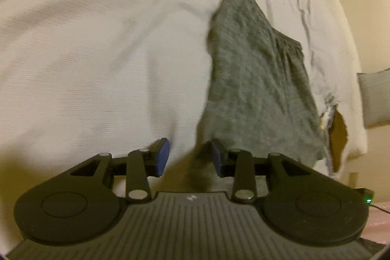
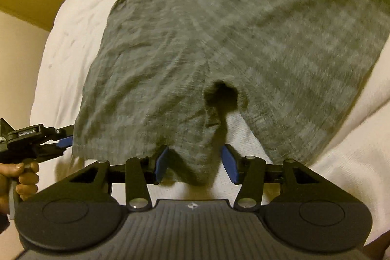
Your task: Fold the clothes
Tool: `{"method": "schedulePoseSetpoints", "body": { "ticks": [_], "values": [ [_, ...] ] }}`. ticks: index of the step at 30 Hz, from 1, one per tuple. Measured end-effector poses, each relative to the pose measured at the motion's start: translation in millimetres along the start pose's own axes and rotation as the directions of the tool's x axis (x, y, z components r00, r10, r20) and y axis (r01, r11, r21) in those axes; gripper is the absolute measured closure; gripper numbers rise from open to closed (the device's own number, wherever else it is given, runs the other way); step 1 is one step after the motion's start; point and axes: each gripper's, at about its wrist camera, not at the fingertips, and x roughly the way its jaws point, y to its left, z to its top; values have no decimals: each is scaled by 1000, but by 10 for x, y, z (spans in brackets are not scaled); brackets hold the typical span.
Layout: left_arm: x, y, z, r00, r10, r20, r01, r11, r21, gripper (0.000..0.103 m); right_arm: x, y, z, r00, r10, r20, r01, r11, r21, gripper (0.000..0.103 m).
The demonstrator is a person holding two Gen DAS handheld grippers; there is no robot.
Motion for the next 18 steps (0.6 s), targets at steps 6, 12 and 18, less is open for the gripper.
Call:
{"method": "schedulePoseSetpoints", "body": {
  "ticks": [6,12,18],
  "values": [
    [-79,-242,-45,999,39,4,-39,988,147,103,-98,45,22,997,-1,-71,2,1000,11,100],
    [-436,-169,-14,987,146,73,-158,968,195,103,-102,222,-10,995,3,-104,-10,998,-63,100],
    [-452,-138,-96,988,143,59,-152,971,186,102,-166,125,-121,991,-48,-124,40,997,-66,81]
  ]
}}
